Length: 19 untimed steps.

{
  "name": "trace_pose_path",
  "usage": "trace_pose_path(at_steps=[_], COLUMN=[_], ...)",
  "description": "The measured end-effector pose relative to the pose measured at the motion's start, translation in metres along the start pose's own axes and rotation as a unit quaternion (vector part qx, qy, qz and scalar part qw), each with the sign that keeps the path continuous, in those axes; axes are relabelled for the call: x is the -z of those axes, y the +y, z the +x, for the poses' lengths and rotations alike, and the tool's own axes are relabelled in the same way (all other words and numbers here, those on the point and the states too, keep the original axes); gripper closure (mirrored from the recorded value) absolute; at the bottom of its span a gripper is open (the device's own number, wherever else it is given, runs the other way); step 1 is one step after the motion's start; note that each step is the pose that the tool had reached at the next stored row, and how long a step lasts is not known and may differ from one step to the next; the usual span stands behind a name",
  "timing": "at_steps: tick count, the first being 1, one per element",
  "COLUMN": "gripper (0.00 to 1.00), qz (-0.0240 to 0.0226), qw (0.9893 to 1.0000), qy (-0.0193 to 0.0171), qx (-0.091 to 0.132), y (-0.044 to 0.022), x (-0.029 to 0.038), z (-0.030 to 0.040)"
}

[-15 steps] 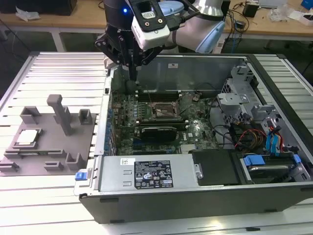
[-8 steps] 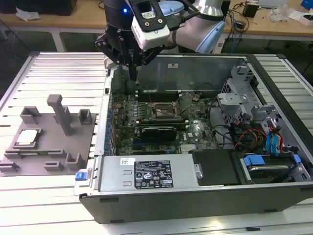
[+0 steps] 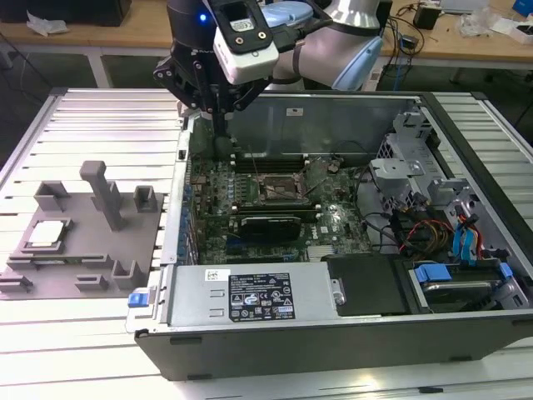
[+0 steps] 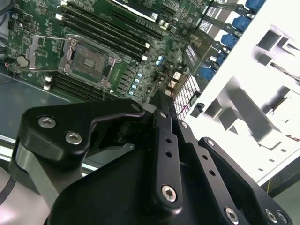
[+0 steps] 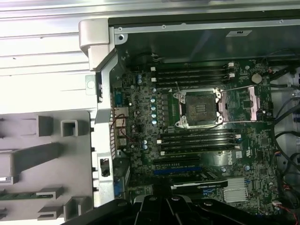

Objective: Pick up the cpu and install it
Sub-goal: 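Reach for the cpu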

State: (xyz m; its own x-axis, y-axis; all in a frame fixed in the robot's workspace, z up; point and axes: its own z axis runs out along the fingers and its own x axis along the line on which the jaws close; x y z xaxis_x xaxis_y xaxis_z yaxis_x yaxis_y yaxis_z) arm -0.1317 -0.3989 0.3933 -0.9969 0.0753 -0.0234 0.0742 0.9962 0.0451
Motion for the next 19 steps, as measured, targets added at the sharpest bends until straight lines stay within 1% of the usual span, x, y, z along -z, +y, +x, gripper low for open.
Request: trace_pose_path(at_steps=[3,5,10,13,17,19], gripper=[0.89,0.89,0.89,0.89,0.89,0.89], qz=[0.0,-0.0001,-0.0001,-0.0001,-0.0002,-0.0002], qw=[1.0,1.0,1.0,1.0,1.0,1.0], qy=[-0.0002,-0.0004,-0.001,-0.0017,-0.0023,-0.0028], qx=[0.0,0.0,0.0,0.0,0.0,0.0], y=[-0.0004,-0.0009,-0.0016,-0.0021,-0.0027,-0.003], x=[0.0001,0.0003,0.0006,0.0008,0.001,0.0011], z=[0.0053,0.0118,0.0215,0.0286,0.036,0.0408])
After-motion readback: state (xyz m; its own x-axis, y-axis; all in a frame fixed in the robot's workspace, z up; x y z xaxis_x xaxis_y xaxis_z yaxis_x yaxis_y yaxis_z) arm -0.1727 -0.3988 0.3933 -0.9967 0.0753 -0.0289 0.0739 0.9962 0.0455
